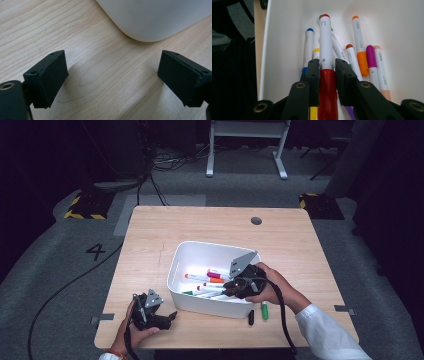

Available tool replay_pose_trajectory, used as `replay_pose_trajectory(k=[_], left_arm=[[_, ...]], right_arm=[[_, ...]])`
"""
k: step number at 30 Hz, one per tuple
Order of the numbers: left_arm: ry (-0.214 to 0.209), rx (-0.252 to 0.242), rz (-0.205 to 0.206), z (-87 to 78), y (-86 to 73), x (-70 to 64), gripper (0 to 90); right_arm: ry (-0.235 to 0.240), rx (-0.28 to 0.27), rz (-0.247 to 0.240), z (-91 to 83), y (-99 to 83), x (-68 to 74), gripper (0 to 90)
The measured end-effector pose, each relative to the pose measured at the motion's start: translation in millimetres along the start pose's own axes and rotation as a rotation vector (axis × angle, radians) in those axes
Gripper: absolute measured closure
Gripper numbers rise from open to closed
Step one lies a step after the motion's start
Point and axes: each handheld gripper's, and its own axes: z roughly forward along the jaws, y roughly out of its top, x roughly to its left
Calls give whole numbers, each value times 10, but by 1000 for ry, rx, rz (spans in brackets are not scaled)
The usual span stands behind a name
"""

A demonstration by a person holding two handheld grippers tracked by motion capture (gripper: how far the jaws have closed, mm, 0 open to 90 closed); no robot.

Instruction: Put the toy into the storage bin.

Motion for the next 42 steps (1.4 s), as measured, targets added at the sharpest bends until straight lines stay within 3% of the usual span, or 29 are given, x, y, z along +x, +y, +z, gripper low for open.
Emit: replay_pose_trajectory(k=[7, 14, 18, 21, 27, 29, 32, 37, 42], left_arm=[[0, 0, -1, 0, 0, 0, 92], [-8, 1, 1, 2, 0, 2, 92], [-8, 1, 2, 2, 0, 2, 92], [-4, 1, 1, 1, 0, 1, 92], [0, 0, 0, 0, 0, 0, 92], [0, 0, 0, 0, 0, 0, 92], [0, 0, 0, 0, 0, 0, 92], [0, 0, -1, 0, 0, 0, 92], [0, -1, -2, 1, 0, 0, 92]], right_arm=[[-1, 37, -17, 50, -12, 28, 744], [-26, -7, 16, -11, -54, 12, 668], [-67, -54, 32, -96, -95, -15, 633], [-96, -119, 39, -216, -129, -15, 595], [-201, -217, 58, -540, -231, 31, 507], [-256, -249, 75, -678, -318, 50, 488], [-285, -295, 94, -782, -451, 54, 496], [-338, -301, 156, -870, -771, 89, 492], [-376, -293, 176, -851, -1037, 160, 478]])
